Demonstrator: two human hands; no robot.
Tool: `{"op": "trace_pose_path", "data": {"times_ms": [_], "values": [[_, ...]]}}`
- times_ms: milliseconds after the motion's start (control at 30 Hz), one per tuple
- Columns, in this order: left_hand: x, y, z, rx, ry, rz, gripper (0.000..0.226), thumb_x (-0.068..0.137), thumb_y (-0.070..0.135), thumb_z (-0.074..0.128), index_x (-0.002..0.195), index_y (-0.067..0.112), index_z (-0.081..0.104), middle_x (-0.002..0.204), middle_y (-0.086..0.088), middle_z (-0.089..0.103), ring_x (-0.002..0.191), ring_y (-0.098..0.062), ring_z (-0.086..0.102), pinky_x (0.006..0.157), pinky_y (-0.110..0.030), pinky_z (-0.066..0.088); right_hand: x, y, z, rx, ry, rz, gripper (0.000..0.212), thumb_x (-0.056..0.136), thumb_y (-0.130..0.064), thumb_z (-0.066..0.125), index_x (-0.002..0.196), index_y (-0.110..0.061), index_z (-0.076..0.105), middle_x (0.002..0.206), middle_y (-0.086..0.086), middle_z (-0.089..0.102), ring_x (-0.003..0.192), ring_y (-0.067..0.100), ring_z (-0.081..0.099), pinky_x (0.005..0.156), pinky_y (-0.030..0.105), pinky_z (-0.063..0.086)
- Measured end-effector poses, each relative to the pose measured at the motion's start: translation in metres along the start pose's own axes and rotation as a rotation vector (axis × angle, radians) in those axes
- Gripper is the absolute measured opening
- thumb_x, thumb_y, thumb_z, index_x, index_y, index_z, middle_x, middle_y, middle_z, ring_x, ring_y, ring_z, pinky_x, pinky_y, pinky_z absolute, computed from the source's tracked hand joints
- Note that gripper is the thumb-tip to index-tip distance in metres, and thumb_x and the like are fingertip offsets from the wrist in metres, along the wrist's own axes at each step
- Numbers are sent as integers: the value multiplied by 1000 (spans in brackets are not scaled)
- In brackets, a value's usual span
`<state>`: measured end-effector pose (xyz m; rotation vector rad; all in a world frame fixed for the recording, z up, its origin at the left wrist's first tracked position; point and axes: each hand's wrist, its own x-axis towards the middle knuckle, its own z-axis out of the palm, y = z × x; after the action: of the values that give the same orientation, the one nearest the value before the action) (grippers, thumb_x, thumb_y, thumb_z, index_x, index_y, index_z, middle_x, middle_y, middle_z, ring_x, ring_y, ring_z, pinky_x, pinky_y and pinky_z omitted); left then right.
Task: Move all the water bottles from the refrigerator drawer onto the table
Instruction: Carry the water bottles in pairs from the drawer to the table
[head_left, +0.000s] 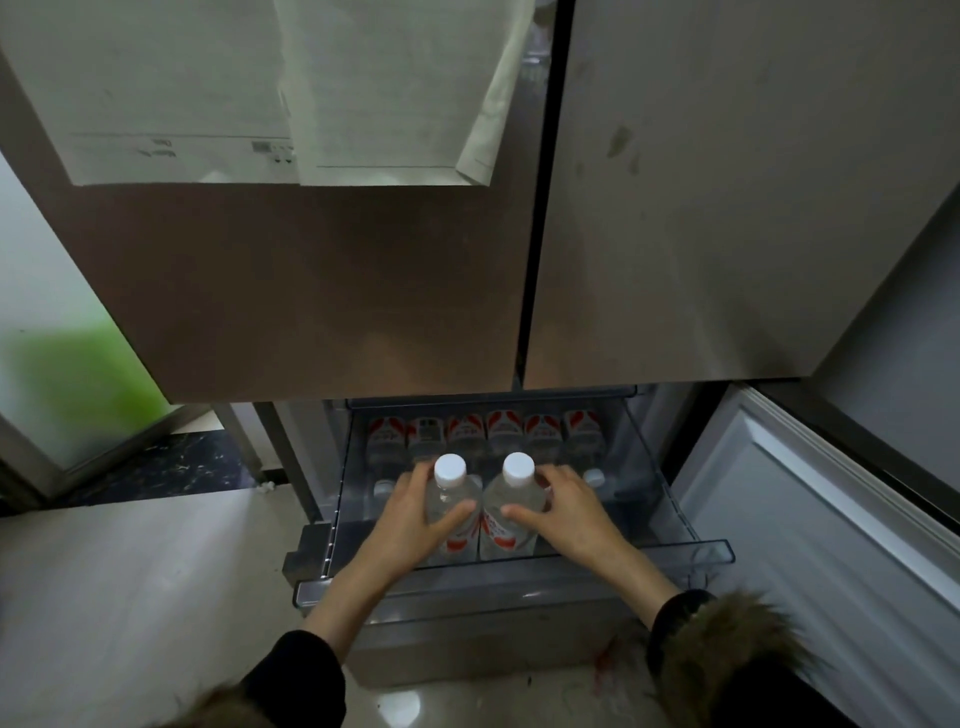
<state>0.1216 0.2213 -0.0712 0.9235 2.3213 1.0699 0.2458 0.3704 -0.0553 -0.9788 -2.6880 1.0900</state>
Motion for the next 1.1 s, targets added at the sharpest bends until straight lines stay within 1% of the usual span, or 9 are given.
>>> {"op": "trace_pose_path", "data": {"times_ms": [67,167,367,467,533,700,800,967,1100], "values": [[0,-1,5,26,1,-36,75,72,41,74,133,24,32,126,-5,37,121,-20,40,101,-34,36,0,-1,5,-4,35,19,74,73,-49,72,132,-15,44,132,2,44,123,18,43,102,34,40],[3,0,8,20,58,-53,75,70,32,78,131,23,34,126,-12,38,123,-28,41,101,-34,36,3,-4,10,9,73,39,76,72,-45,75,133,-13,43,133,4,42,125,20,42,103,35,39],[6,-6,-7,-75,28,-66,80,71,22,78,135,14,31,135,-6,49,121,-21,49,99,-30,42,8,0,7,210,104,12,60,76,-25,75,128,-15,48,130,4,53,117,18,53,99,37,46],[4,-8,-7,-48,-3,-51,74,73,21,77,133,14,35,132,-9,50,117,-22,51,98,-31,44,5,-1,10,132,44,-59,62,78,-24,73,132,-19,45,131,2,50,122,17,48,102,34,41],[3,-4,-2,-12,20,-27,73,74,22,75,133,14,35,131,-10,45,119,-22,47,100,-30,39,3,-4,12,103,14,-100,66,76,-23,74,134,-22,42,134,1,47,124,16,45,101,30,39],[11,3,-3,71,64,-10,75,69,26,79,131,10,40,133,-9,48,120,-21,47,93,-24,37,4,-10,11,16,18,-85,67,76,-24,75,135,-20,41,136,4,46,128,21,42,106,41,37],[8,0,-10,81,77,2,76,66,29,81,129,9,43,129,-8,53,116,-20,51,89,-23,39,-1,-14,10,-37,32,-104,67,77,-27,74,134,-20,41,136,5,45,128,21,42,106,42,37],[-17,2,-28,78,203,71,76,67,31,81,130,10,44,128,-8,56,114,-21,54,94,-28,43,-21,-25,9,-74,124,-201,71,76,-31,74,137,-18,40,135,3,45,127,19,42,105,36,37],[-52,17,-61,16,353,162,74,68,34,79,130,15,44,125,-2,57,106,-10,53,89,-21,42,-41,-54,-3,-54,205,-350,69,76,-29,74,136,-17,41,133,0,46,124,17,39,99,25,32]]}}
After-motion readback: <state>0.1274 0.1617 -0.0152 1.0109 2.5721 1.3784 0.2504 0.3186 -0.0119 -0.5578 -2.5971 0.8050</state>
